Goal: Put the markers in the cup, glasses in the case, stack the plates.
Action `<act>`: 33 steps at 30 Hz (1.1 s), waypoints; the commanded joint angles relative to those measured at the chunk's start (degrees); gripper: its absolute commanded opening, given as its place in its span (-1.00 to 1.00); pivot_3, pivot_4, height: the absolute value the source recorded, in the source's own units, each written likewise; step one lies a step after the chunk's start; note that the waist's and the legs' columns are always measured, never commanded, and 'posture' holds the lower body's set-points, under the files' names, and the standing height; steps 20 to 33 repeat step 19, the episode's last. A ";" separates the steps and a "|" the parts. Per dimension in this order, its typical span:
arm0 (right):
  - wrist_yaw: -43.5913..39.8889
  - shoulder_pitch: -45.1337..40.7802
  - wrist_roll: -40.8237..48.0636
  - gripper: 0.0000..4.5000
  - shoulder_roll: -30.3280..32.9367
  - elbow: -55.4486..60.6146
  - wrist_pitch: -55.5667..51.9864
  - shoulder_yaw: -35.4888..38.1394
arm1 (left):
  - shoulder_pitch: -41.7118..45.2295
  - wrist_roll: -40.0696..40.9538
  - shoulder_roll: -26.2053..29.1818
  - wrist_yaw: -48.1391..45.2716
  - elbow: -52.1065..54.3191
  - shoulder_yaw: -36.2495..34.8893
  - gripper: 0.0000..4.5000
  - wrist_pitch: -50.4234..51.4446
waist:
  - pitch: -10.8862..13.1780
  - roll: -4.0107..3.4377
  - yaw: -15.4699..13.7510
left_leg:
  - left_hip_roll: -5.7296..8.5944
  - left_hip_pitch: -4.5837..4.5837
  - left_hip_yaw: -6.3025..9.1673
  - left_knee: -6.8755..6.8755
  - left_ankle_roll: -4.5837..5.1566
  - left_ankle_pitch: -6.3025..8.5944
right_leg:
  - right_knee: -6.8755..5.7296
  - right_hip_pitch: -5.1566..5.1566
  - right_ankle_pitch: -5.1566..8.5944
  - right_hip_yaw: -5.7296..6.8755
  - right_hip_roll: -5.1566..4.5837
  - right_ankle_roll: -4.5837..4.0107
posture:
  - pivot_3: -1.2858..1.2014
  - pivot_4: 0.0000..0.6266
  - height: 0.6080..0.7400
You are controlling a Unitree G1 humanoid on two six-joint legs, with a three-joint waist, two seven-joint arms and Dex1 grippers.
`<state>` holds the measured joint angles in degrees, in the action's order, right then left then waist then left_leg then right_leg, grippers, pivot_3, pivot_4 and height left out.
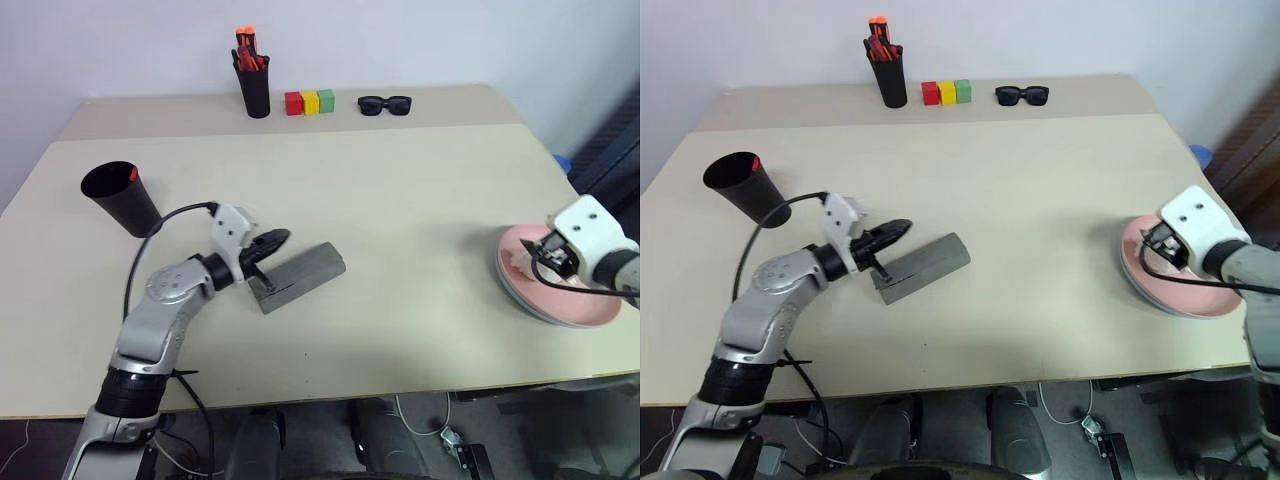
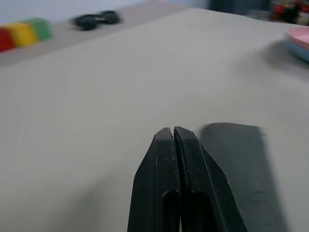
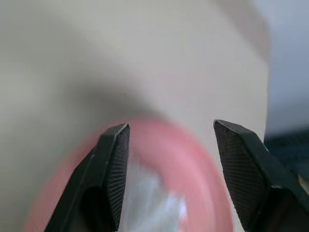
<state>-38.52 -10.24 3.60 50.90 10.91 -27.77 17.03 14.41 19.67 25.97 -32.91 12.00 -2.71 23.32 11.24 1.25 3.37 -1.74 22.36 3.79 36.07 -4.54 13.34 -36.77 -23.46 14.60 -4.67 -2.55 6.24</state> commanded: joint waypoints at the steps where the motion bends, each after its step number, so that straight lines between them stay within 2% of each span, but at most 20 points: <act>1: -1.49 -4.58 5.81 0.30 -3.68 0.30 0.75 -0.08 | -5.37 -0.41 1.29 4.32 3.64 -7.37 -1.00 -0.32 | 0.00 0.01 0.52 | -0.02 0.00 0.01 -0.04 0.01 0.01 | 0.01 0.00 0.00 0.00 0.02 0.00 | 0.03 -0.52 1.00; 6: -6.03 -9.34 14.96 0.30 -10.44 -0.83 -1.09 -2.28 | -14.95 -3.32 3.63 8.88 7.13 -16.14 -1.00 -1.57 | 0.03 0.05 0.14 | 0.00 0.06 0.03 -0.05 0.03 0.02 | 0.08 0.00 0.02 0.03 -0.02 0.02 | 0.03 -0.52 1.00; 10: -9.20 -11.09 14.81 0.30 -12.39 -5.86 2.64 -6.86 | -19.13 -4.50 4.87 10.87 8.84 -20.17 -1.00 -1.21 | 0.03 0.05 -0.51 | 0.00 0.06 0.02 -0.03 0.03 0.03 | 0.18 0.04 0.01 0.03 -0.04 0.00 | 0.03 -0.52 1.00; 19: -12.30 -17.63 11.92 0.30 -14.15 -19.04 11.63 -12.80 | -20.54 -5.23 2.93 15.62 13.44 -21.13 -1.00 0.99 | 0.03 0.05 -0.76 | -0.02 0.08 -0.02 -0.12 0.03 0.04 | 0.42 0.07 -0.05 0.03 -0.02 -0.04 | 0.03 -0.52 1.00; 33: -12.30 -17.63 11.92 0.30 -14.15 -19.04 11.63 -12.80 | -20.54 -5.23 2.93 15.62 13.44 -21.13 -1.00 0.99 | 0.03 0.05 -0.76 | -0.02 0.08 -0.02 -0.12 0.03 0.04 | 0.42 0.07 -0.05 0.03 -0.02 -0.04 | 0.03 -0.52 1.00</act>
